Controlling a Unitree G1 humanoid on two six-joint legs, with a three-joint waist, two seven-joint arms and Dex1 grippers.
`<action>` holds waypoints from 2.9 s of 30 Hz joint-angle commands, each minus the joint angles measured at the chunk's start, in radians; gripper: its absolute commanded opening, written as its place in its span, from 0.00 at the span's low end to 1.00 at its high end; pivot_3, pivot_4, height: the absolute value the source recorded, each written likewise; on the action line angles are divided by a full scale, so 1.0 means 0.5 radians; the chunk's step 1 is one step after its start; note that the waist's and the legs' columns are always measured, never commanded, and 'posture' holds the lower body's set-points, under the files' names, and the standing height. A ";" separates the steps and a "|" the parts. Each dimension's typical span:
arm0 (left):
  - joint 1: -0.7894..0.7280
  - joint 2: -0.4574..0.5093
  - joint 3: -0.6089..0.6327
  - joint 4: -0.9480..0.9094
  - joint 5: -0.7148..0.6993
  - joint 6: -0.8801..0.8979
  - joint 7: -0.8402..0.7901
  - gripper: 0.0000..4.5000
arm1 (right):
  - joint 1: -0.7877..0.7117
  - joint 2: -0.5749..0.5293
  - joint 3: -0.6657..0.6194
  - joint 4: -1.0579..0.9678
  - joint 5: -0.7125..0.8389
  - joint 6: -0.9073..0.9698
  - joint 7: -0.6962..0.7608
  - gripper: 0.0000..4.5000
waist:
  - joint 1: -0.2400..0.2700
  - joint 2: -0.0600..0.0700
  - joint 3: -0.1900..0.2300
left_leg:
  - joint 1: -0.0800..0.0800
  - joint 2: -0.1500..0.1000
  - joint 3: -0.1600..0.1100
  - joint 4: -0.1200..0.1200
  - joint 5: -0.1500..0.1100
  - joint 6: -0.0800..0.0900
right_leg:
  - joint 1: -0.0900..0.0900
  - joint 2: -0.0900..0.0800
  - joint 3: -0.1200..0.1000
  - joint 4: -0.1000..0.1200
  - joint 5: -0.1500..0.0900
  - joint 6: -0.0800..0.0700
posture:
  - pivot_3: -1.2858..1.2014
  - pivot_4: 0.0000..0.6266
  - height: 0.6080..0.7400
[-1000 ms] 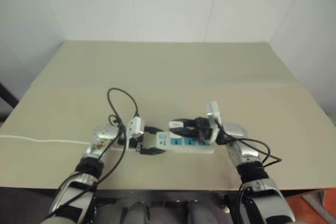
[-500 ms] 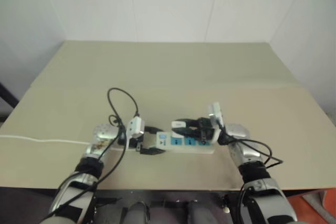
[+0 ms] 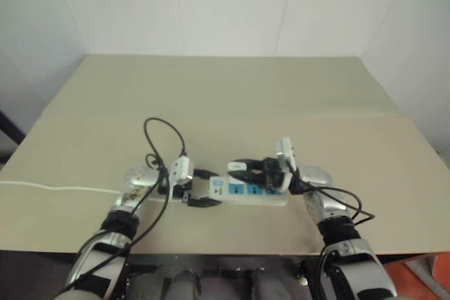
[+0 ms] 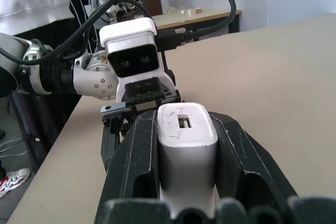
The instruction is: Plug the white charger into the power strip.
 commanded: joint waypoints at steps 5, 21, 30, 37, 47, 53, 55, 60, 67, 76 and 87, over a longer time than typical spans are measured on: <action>0.015 -0.011 -0.039 0.014 0.068 -0.008 0.010 0.72 | 0.014 -0.012 -0.001 -0.003 -0.008 -0.050 0.002 0.25 | 0.001 0.000 0.000 | 0.000 0.000 0.000 0.000 0.000 0.000 | 0.000 0.000 0.000 0.000 0.000 0.000 | 0.52 0.24 1.00; 0.026 0.001 -0.036 -0.005 0.061 -0.002 0.000 0.72 | 0.043 -0.111 0.183 0.201 -0.165 -0.175 0.123 0.25 | 0.008 0.000 0.000 | 0.005 0.000 0.000 0.000 0.000 0.000 | 0.006 0.000 0.000 -0.002 -0.001 0.002 | 0.52 0.24 1.00; 0.033 0.010 -0.032 -0.034 0.041 0.028 -0.023 0.72 | 0.081 -0.123 0.230 0.310 -0.211 -0.148 0.073 0.25 | 0.006 0.000 -0.001 | 0.018 0.000 -0.001 -0.005 0.000 0.000 | 0.021 0.000 -0.001 -0.008 -0.004 0.005 | 0.52 0.24 1.00; 0.031 0.012 -0.029 -0.037 0.047 0.031 -0.022 0.72 | 0.110 -0.139 0.252 0.338 -0.267 -0.118 -0.042 0.25 | 0.002 -0.001 -0.017 | 0.021 0.001 -0.001 -0.005 0.000 0.000 | 0.025 0.000 -0.001 -0.010 -0.005 0.006 | 0.52 0.24 1.00; 0.031 0.015 -0.022 -0.036 0.056 0.037 -0.029 0.72 | 0.155 -0.125 0.281 0.333 -0.286 -0.435 -0.058 0.25 | 0.002 -0.003 -0.034 | 0.030 0.001 0.000 -0.015 -0.001 0.000 | 0.028 0.000 -0.001 -0.012 -0.007 0.004 | 0.52 0.24 1.00; 0.037 0.014 -0.017 -0.049 0.050 0.053 -0.029 0.72 | 0.125 -0.141 0.318 0.345 -0.284 -0.351 -0.075 0.25 | 0.001 -0.003 -0.035 | 0.033 0.001 0.000 -0.019 0.000 0.000 | 0.029 0.000 0.000 -0.012 -0.008 0.003 | 0.52 0.24 1.00; 0.041 0.013 -0.016 -0.056 0.047 0.060 -0.028 0.72 | 0.104 -0.144 0.329 0.359 -0.288 -0.295 -0.086 0.25 | -0.001 -0.003 -0.035 | 0.034 0.001 0.000 -0.020 0.000 0.000 | 0.029 0.000 0.000 -0.011 -0.008 0.003 | 0.52 0.24 1.00; 0.044 0.012 -0.016 -0.061 0.049 0.060 -0.025 0.72 | 0.105 -0.148 0.328 0.360 -0.299 -0.348 -0.099 0.32 | -0.004 -0.002 -0.037 | 0.036 0.001 0.000 -0.021 0.000 0.000 | 0.030 0.000 0.000 -0.011 -0.009 0.002 | 0.52 0.24 1.00; 0.046 0.010 -0.015 -0.059 0.051 0.055 -0.026 0.72 | 0.152 -0.139 0.294 0.344 -0.289 -0.570 -0.045 0.86 | -0.001 -0.010 -0.041 | 0.036 0.002 0.000 -0.024 0.000 0.000 | 0.030 0.001 0.000 -0.013 -0.009 0.002 | 0.52 0.24 1.00; 0.024 -0.015 0.015 -0.043 0.007 0.040 -0.042 0.94 | 0.142 -0.151 0.270 0.346 -0.287 -0.599 -0.034 1.00 | -0.001 -0.010 -0.041 | 0.036 0.002 0.000 -0.025 0.000 0.000 | 0.030 0.001 0.000 -0.013 -0.009 0.001 | 0.52 0.24 1.00; 0.168 0.276 0.309 -0.767 -0.538 0.649 -0.158 0.99 | 0.220 -0.269 0.029 -0.076 -0.069 -0.511 -0.077 1.00 | -0.011 -0.008 -0.039 | 0.035 0.004 0.000 -0.029 0.000 0.000 | 0.027 0.001 0.000 -0.013 -0.011 -0.001 | 0.52 0.24 1.00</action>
